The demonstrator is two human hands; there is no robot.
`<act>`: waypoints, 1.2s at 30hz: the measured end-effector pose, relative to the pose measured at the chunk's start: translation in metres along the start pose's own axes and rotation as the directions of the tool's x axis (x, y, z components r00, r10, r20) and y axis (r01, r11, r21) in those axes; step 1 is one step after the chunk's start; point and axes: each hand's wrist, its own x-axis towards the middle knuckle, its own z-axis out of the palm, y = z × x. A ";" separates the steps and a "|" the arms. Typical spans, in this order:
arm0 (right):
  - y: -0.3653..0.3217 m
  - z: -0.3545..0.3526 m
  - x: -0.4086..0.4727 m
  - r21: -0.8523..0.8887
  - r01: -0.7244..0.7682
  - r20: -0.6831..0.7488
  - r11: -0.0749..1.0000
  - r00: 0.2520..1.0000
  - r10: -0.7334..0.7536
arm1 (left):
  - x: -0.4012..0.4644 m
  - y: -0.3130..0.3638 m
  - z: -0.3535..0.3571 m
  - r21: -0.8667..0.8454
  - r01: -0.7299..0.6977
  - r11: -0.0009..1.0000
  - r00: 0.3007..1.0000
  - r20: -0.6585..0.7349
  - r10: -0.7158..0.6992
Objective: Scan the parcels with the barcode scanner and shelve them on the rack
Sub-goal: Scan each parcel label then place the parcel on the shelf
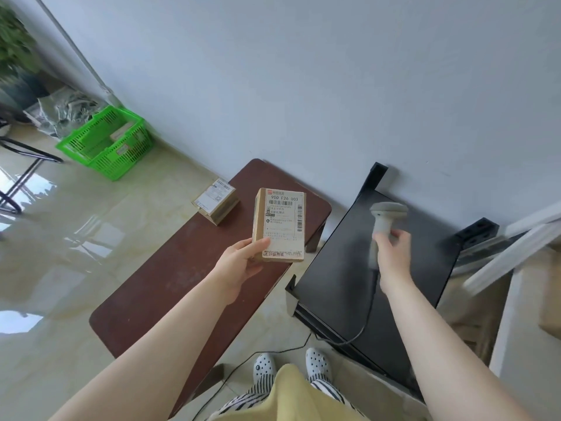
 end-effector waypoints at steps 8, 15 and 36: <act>-0.111 -0.020 -0.012 -0.199 0.314 0.860 0.928 0.511 0.012 | 0.002 0.023 -0.006 -0.061 -0.010 0.998 0.999 -0.037 0.007; -0.136 -0.010 -0.030 -0.295 0.463 0.903 0.836 0.421 0.086 | -0.003 0.025 -0.012 -0.087 -0.029 0.996 0.999 -0.031 0.026; -0.118 0.008 -0.068 -0.152 0.192 0.856 0.970 0.516 0.032 | -0.008 0.012 -0.011 -0.116 -0.070 0.991 0.997 -0.045 0.065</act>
